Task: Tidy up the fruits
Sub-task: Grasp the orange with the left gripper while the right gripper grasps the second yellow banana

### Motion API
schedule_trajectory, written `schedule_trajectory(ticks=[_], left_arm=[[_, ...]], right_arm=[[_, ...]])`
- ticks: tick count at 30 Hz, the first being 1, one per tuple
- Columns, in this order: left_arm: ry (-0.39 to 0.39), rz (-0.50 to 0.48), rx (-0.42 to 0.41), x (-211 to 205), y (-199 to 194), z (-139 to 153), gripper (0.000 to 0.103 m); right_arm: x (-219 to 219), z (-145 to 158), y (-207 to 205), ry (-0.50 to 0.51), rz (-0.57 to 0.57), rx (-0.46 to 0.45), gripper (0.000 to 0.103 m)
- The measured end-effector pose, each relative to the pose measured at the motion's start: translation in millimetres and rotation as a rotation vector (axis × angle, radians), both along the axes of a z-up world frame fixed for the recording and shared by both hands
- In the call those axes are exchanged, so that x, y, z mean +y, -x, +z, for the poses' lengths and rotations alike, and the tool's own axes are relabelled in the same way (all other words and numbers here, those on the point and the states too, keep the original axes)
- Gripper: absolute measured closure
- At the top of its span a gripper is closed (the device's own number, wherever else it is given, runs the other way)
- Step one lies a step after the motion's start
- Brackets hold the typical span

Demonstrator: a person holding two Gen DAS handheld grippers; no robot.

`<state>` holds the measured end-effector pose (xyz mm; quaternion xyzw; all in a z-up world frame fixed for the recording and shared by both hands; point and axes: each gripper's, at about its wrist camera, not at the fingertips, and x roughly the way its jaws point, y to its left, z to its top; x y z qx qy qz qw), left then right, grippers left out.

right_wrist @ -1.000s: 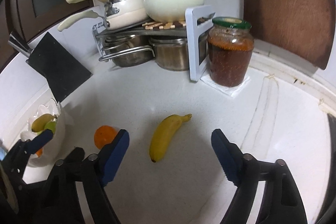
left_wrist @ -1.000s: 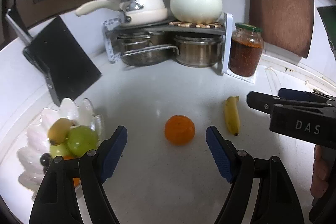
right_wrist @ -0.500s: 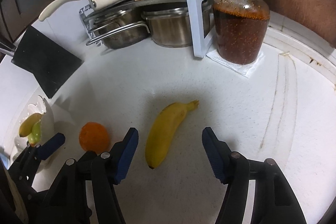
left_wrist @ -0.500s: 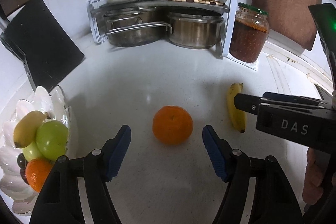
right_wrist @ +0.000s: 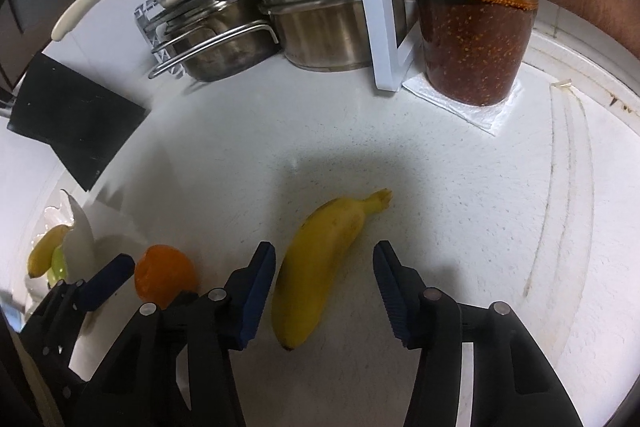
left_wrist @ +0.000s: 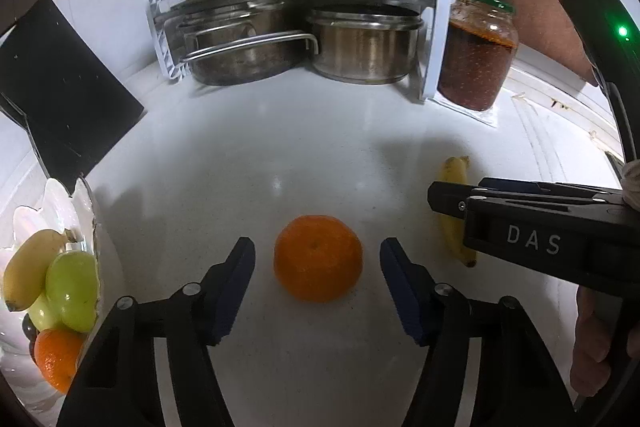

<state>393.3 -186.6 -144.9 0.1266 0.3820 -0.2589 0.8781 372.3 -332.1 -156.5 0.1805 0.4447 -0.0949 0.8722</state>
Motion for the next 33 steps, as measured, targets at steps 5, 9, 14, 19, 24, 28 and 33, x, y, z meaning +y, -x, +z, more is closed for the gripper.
schedule_trajectory(ticks=[5, 9, 14, 19, 24, 28, 33], left_arm=[[0.008, 0.003, 0.024, -0.8, -6.8, -3.8, 0.056], [0.007, -0.002, 0.02, -1.1, -6.8, -4.7, 0.058], [0.013, 0.008, 0.029, -0.6, -5.0, -4.5, 0.058], [0.019, 0.026, 0.029, 5.0, 2.1, -2.4, 0.058], [0.028, 0.051, 0.017, 13.5, 10.5, 2.4, 0.058], [0.039, 0.074, 0.016, 20.5, 15.3, 7.4, 0.058], [0.051, 0.09, -0.001, 27.9, 26.3, 16.4, 0.058]], right_arm=[[-0.1, -3.8, -5.7, -0.001, 0.01, 0.014, 0.055], [1.9, -3.0, -7.7, -0.008, 0.033, 0.011, 0.063], [0.5, -3.0, -5.9, -0.028, 0.042, 0.009, 0.07], [0.1, -1.3, 0.2, -0.031, 0.048, 0.0, 0.074], [1.1, 1.0, 8.6, -0.021, 0.055, -0.004, 0.074], [2.4, 3.5, 17.1, -0.01, 0.059, -0.006, 0.074], [7.0, 13.2, 28.6, 0.022, 0.07, -0.027, 0.074]])
